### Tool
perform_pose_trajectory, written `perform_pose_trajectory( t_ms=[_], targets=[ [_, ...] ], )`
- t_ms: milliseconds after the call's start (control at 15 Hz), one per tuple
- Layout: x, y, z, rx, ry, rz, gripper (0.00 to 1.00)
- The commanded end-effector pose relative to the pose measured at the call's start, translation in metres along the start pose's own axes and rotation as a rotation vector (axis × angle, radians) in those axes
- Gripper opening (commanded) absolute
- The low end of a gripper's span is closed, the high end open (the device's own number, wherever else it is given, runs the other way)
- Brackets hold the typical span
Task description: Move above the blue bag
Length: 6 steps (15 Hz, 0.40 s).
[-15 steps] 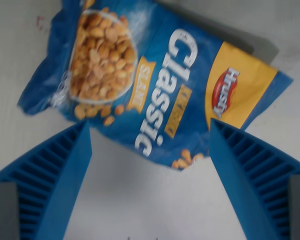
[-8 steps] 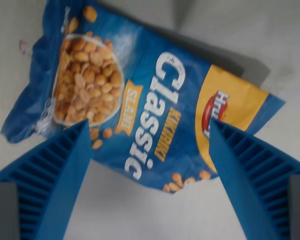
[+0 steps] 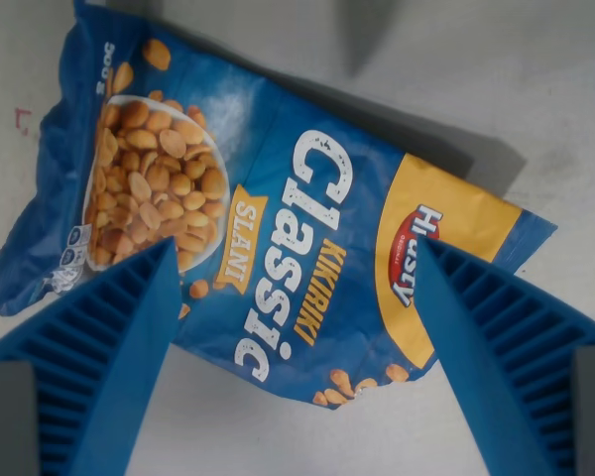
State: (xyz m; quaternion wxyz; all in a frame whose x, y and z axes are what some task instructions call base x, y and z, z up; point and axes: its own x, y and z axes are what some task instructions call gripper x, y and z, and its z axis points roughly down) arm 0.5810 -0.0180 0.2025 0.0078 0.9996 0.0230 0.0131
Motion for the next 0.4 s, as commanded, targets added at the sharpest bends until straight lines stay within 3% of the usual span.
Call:
perform_pose_trajectory(
  t_ms=[67, 400],
  targets=[
    [0.0106, 0.0035, 0.0024, 0.029, -0.013, 0.023, 1.00],
    [0.0121, 0.0041, 0.0034, 0.031, -0.020, 0.021, 1.00]
  ],
)
